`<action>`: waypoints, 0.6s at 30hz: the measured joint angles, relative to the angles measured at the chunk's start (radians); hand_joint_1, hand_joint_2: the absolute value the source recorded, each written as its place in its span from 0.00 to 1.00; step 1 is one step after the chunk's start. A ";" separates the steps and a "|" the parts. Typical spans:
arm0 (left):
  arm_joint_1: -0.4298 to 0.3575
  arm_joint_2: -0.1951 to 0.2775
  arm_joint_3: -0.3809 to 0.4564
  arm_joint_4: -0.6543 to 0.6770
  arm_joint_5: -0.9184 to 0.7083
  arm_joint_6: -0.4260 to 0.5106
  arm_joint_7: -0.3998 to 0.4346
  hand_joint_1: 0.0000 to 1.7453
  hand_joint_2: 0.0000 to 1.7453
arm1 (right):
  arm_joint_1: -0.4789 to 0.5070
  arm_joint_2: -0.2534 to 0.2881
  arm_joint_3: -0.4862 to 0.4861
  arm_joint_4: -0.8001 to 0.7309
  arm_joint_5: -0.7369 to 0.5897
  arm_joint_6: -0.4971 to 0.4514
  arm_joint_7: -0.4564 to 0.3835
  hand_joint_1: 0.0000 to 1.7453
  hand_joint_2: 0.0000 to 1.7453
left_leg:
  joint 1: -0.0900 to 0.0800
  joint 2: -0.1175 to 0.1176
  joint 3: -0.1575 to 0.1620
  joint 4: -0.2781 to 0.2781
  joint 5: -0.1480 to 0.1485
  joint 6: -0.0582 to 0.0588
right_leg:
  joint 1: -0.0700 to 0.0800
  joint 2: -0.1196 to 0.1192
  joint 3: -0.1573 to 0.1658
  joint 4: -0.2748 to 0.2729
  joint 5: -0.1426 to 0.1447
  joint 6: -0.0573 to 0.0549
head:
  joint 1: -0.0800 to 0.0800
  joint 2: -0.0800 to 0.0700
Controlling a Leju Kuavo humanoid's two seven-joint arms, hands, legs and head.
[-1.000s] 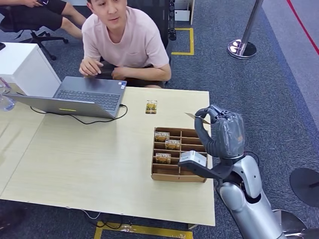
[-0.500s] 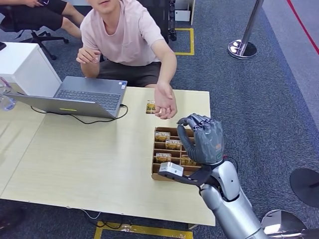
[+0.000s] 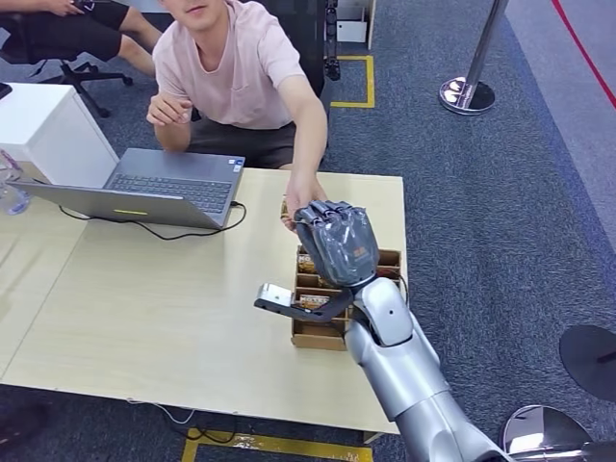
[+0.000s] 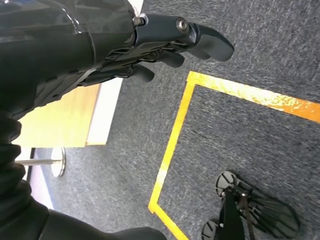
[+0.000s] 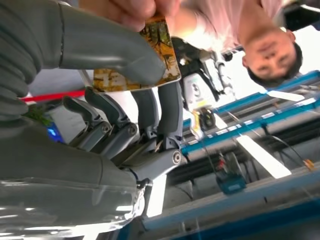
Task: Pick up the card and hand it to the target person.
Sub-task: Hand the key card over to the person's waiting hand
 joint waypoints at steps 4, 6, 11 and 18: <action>-0.005 0.000 -0.013 0.000 -0.008 0.000 0.004 0.00 1.00 | -0.059 0.041 -0.033 0.119 0.019 -0.001 0.029 0.95 1.00 | 0.000 0.000 0.000 0.000 0.000 -0.001 | 0.000 0.000 0.000 0.000 0.000 -0.001 | 0.000 0.000; -0.006 0.000 -0.015 0.001 -0.011 0.000 0.005 0.00 1.00 | -0.080 0.053 -0.046 0.166 0.020 -0.001 0.037 0.48 1.00 | 0.000 0.000 0.000 0.000 0.000 -0.001 | 0.000 0.000 0.000 0.000 0.001 -0.001 | 0.000 0.000; -0.008 0.000 -0.022 0.001 -0.013 0.001 -0.004 0.00 1.00 | -0.105 0.070 -0.072 0.236 0.023 -0.001 0.042 0.00 1.00 | 0.000 0.000 0.000 0.000 0.001 -0.001 | 0.000 0.000 0.000 0.000 0.001 -0.001 | 0.000 0.000; -0.012 0.001 -0.024 0.002 -0.014 0.006 -0.003 0.00 1.00 | -0.122 0.076 -0.102 0.283 0.014 -0.002 0.040 0.00 1.00 | 0.000 0.000 0.000 0.000 0.001 -0.001 | 0.000 0.000 -0.001 0.000 0.001 -0.001 | 0.000 0.000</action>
